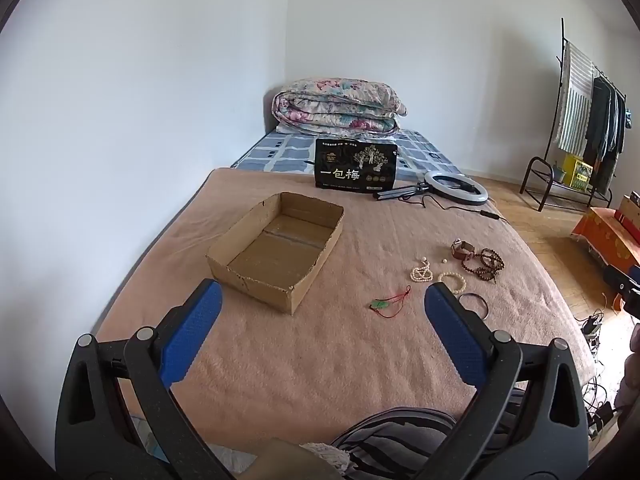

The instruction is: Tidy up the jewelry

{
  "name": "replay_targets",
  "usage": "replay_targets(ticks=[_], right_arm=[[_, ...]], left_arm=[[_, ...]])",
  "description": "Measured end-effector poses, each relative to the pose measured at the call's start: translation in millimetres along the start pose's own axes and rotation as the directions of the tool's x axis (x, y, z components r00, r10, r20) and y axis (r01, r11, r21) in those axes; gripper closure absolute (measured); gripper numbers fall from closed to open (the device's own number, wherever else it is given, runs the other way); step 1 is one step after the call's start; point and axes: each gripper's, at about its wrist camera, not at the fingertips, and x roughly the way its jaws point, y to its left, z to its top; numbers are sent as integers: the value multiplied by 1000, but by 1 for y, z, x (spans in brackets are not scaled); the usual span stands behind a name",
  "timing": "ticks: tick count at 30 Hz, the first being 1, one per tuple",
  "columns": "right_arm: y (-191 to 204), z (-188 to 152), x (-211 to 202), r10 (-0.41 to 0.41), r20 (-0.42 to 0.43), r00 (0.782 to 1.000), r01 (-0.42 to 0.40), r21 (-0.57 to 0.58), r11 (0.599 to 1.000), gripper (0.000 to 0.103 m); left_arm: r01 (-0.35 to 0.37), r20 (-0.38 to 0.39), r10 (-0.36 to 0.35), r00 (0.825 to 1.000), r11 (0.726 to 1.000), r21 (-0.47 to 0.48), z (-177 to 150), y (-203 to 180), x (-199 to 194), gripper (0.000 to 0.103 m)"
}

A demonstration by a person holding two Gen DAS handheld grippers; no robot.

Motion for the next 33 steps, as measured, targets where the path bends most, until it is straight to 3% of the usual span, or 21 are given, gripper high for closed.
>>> replay_targets(ticks=[33], right_arm=[[-2, 0, 3, 11, 2, 1000, -11, 2, 1000, 0]], left_arm=[[-21, 15, 21, 1000, 1000, 1, 13, 2, -2, 0]])
